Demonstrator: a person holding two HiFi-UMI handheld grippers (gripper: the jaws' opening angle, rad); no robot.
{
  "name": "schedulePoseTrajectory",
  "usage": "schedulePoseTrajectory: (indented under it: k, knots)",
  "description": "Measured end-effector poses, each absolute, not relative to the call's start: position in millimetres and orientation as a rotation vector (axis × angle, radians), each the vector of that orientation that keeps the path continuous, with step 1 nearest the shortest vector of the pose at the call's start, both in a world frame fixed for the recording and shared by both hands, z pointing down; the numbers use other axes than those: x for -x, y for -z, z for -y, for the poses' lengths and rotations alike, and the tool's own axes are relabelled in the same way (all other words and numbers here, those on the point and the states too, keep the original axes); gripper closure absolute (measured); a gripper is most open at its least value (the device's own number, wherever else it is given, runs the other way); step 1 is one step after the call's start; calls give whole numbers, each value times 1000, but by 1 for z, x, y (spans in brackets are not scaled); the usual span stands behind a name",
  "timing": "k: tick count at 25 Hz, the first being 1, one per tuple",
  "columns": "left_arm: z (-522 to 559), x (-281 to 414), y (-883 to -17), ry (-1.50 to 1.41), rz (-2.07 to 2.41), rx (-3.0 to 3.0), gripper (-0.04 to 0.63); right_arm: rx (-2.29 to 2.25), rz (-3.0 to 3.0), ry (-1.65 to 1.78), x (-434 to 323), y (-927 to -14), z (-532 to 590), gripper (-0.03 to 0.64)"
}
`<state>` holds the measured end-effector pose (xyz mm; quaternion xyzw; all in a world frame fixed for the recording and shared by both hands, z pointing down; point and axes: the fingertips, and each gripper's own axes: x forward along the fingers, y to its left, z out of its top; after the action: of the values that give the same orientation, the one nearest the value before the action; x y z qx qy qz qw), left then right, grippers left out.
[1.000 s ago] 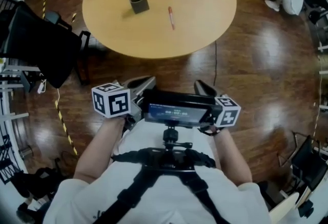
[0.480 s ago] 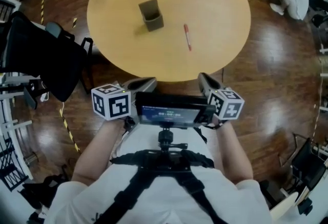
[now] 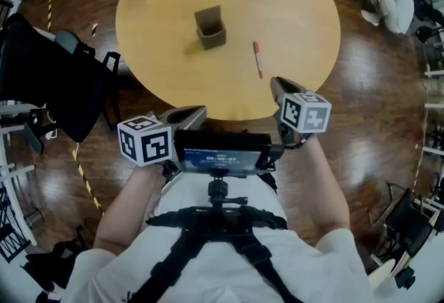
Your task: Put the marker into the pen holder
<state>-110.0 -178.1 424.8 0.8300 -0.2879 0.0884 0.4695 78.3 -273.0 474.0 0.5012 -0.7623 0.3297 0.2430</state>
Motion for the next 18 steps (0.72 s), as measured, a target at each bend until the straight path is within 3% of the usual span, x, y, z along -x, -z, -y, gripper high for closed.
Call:
schedulePoseTrajectory:
  k: [3, 18]
  knots:
    - [179, 104, -425, -212, 717, -2031, 599, -1295, 2038, -839, -83, -485, 296, 531]
    - [202, 94, -449, -263, 910, -1981, 598, -953, 1886, -812, -68, -562, 403, 508]
